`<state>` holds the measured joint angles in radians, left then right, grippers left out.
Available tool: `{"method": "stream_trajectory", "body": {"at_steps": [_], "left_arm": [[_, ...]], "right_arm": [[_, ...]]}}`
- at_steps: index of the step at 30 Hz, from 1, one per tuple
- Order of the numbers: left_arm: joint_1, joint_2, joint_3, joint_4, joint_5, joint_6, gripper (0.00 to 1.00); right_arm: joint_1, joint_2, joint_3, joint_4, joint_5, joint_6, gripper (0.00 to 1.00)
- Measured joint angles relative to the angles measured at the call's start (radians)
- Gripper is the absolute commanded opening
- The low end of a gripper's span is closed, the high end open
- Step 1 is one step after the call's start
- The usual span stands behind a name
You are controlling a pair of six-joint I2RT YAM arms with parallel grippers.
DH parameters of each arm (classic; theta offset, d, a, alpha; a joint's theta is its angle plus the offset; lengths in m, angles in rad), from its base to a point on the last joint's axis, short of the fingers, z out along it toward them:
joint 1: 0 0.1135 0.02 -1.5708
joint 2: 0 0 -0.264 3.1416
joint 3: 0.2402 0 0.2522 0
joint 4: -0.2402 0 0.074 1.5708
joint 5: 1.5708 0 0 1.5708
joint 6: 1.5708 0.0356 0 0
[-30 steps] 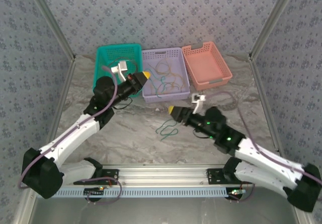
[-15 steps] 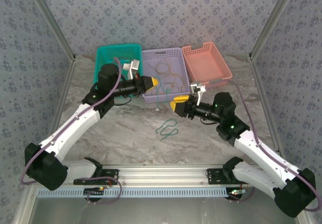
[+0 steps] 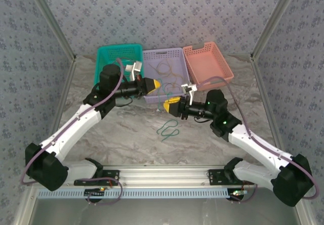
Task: Untangle the cables
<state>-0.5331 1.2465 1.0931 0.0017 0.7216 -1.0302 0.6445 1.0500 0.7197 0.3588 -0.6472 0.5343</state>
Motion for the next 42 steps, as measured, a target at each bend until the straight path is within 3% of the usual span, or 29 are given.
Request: {"method": "stream_trajectory", "body": {"at_steps": [4, 13, 23, 33, 42], "left_arm": [[-0.019, 0.0, 0.0, 0.002, 0.0, -0.003, 0.0], [-0.048, -0.012, -0.027, 0.047, -0.029, -0.046, 0.0], [-0.108, -0.068, -0.095, -0.001, -0.05, -0.044, 0.0], [-0.171, -0.072, -0.124, -0.002, -0.006, -0.044, 0.0], [-0.23, -0.047, -0.131, -0.005, 0.009, 0.002, 0.0]], "right_arm": [[0.006, 0.019, 0.009, -0.001, 0.03, -0.001, 0.0], [0.034, -0.025, -0.015, -0.01, 0.249, -0.124, 0.0], [0.071, -0.089, -0.016, 0.061, 0.48, -0.444, 0.0], [0.077, -0.079, 0.041, 0.072, 0.56, -0.715, 0.0], [0.052, 0.035, 0.192, 0.024, 0.584, -0.992, 0.0]]}}
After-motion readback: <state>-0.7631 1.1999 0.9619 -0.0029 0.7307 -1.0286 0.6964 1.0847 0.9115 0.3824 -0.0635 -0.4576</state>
